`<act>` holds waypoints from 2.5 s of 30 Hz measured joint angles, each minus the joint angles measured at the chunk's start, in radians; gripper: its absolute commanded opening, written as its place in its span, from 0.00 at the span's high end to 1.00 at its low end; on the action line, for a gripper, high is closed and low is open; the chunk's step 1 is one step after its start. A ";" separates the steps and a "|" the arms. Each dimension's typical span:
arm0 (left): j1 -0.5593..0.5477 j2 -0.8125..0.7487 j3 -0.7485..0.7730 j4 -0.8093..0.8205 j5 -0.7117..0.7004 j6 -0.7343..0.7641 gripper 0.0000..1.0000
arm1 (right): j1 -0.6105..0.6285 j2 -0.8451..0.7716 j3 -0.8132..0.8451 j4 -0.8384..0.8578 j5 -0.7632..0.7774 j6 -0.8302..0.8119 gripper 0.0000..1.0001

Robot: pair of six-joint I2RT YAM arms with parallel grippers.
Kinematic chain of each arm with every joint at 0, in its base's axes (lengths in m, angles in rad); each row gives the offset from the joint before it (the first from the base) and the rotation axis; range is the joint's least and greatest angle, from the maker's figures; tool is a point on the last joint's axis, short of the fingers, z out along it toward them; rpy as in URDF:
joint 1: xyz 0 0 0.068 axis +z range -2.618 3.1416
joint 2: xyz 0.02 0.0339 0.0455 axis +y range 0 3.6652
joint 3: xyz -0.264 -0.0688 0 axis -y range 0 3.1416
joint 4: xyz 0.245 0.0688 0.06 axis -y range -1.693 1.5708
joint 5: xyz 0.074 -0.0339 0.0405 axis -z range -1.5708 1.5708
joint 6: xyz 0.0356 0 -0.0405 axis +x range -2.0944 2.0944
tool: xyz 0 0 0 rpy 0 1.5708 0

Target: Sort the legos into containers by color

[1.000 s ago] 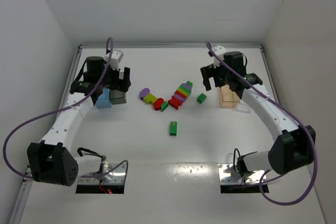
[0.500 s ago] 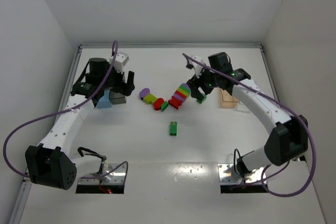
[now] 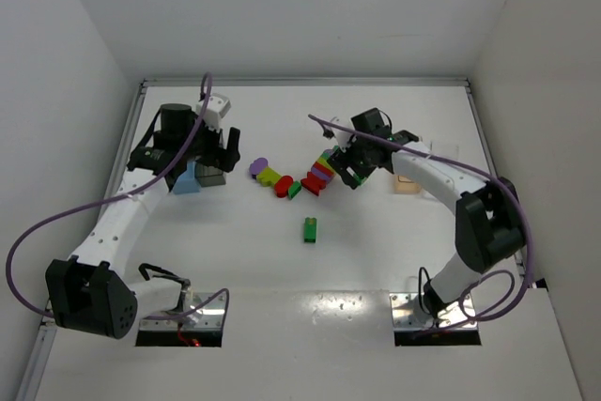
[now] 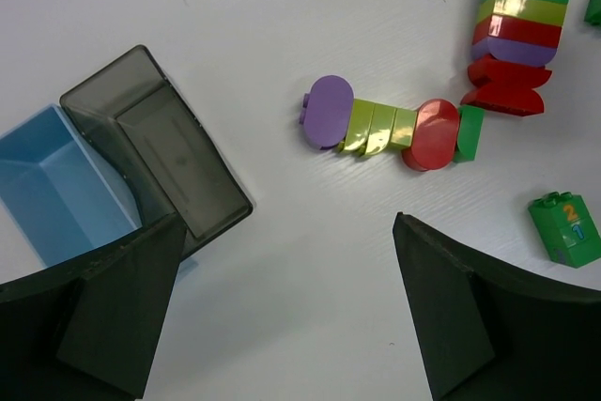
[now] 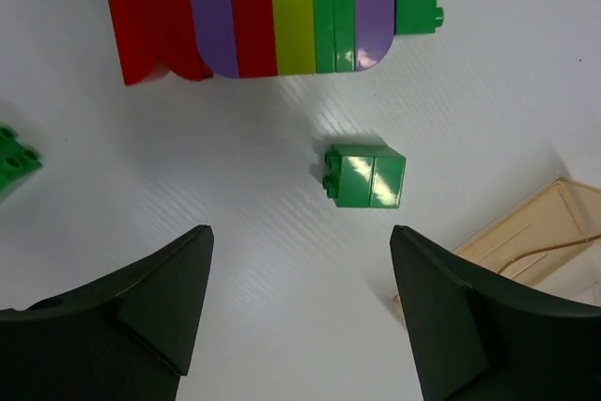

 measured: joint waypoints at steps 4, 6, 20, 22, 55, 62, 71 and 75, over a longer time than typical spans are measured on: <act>0.000 0.002 0.000 0.000 0.002 0.011 0.00 | -0.022 -0.048 -0.129 0.075 -0.048 -0.184 0.22; 0.000 0.004 0.000 0.000 0.006 0.022 0.00 | -0.039 -0.112 -0.219 0.072 -0.098 -0.329 0.22; -0.003 0.127 0.067 -0.007 0.007 0.036 0.00 | -0.259 0.082 0.053 -0.290 -0.369 -1.086 0.22; -0.003 0.146 0.078 -0.007 0.005 0.036 0.00 | -0.287 0.150 0.130 -0.342 -0.388 -1.164 0.22; -0.003 0.388 0.205 -0.007 -0.019 0.032 0.00 | -0.309 0.442 0.270 -0.324 -0.434 -1.514 0.22; -0.003 0.401 0.215 -0.007 -0.019 0.032 0.00 | -0.294 0.445 0.273 -0.311 -0.435 -1.531 0.26; -0.003 0.414 0.219 -0.003 -0.019 0.033 0.00 | -0.262 0.447 0.273 -0.316 -0.435 -1.548 0.49; -0.003 0.414 0.219 -0.003 -0.019 0.033 0.00 | -0.260 0.447 0.273 -0.321 -0.431 -1.553 0.62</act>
